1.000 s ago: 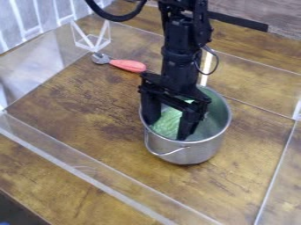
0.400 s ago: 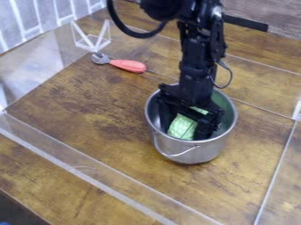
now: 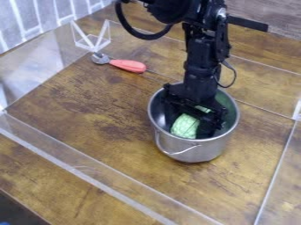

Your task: Remove the green object from the silver pot and put it on the table

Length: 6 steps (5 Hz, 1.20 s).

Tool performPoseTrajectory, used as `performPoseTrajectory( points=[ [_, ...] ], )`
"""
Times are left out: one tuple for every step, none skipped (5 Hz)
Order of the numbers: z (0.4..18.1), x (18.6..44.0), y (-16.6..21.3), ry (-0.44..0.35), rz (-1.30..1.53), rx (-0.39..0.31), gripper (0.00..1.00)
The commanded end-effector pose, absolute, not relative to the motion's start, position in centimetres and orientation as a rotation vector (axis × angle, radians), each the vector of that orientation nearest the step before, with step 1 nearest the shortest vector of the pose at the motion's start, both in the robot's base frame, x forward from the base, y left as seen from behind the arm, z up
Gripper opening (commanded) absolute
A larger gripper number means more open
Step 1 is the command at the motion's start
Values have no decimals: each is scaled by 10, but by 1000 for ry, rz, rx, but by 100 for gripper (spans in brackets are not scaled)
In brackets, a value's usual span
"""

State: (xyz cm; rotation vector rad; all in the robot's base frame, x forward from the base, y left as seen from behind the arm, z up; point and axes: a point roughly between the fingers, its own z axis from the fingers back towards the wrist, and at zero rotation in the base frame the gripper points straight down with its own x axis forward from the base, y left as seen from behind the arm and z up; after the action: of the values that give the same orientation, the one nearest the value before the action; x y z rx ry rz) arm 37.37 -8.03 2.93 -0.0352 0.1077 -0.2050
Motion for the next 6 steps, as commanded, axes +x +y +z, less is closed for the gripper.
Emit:
performPoseTrajectory(
  points=[
    [51,383,-94,47,-238,-46,0],
    [58,384,-99,48,-225,-50,0],
    [64,386,-104,49,-214,-52,0],
    [52,389,-106,52,-228,-54,0],
    [45,391,-109,54,-244,-54,0],
    [51,393,-98,57,-241,-55,0]
  ],
)
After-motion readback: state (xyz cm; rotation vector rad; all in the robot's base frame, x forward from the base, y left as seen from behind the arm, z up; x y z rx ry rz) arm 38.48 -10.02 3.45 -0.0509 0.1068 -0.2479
